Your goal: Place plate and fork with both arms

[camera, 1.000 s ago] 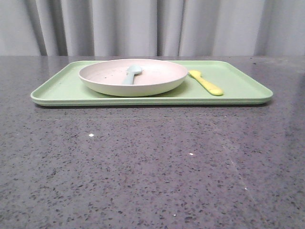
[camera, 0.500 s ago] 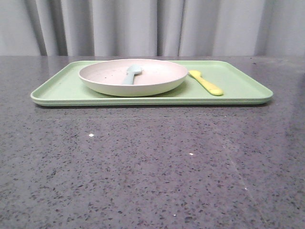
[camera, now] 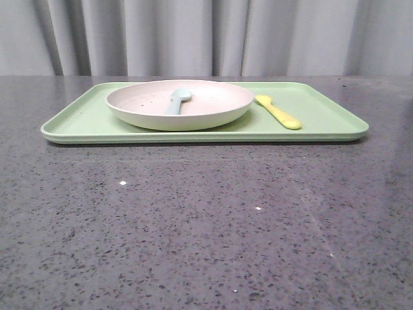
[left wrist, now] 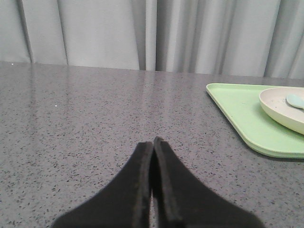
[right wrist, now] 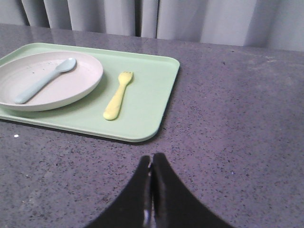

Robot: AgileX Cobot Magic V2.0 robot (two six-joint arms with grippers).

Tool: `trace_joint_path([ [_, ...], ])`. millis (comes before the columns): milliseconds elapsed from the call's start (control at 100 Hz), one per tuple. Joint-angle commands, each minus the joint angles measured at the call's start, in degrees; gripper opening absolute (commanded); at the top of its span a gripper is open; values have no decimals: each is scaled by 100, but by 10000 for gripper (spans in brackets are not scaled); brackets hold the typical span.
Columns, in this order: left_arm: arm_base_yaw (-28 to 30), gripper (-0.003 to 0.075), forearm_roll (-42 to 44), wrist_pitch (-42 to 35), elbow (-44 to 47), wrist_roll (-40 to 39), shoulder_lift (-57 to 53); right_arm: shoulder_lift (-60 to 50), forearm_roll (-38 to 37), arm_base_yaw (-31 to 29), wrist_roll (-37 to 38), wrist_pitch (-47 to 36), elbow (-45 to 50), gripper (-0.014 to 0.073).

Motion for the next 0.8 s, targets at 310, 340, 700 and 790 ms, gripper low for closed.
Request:
trace_joint_path([
  [310,-22,-20,-43,-449,76,-35,-187,-222,-62,-1231,-354,-2588,866,-67],
  [340,-22,-20,-43,-449,76,-35,-187,-312,93,-1316,-496,-2712,967,-67],
  [700,-22,-20,-43,-449,76,-35,-187,-1417,793,-2322,-974,-2531,1865,-67],
  [790,-22,-20,-43,-449,76,-35,-187,-1711,911,-2422,-962,-2437,2054,-67],
])
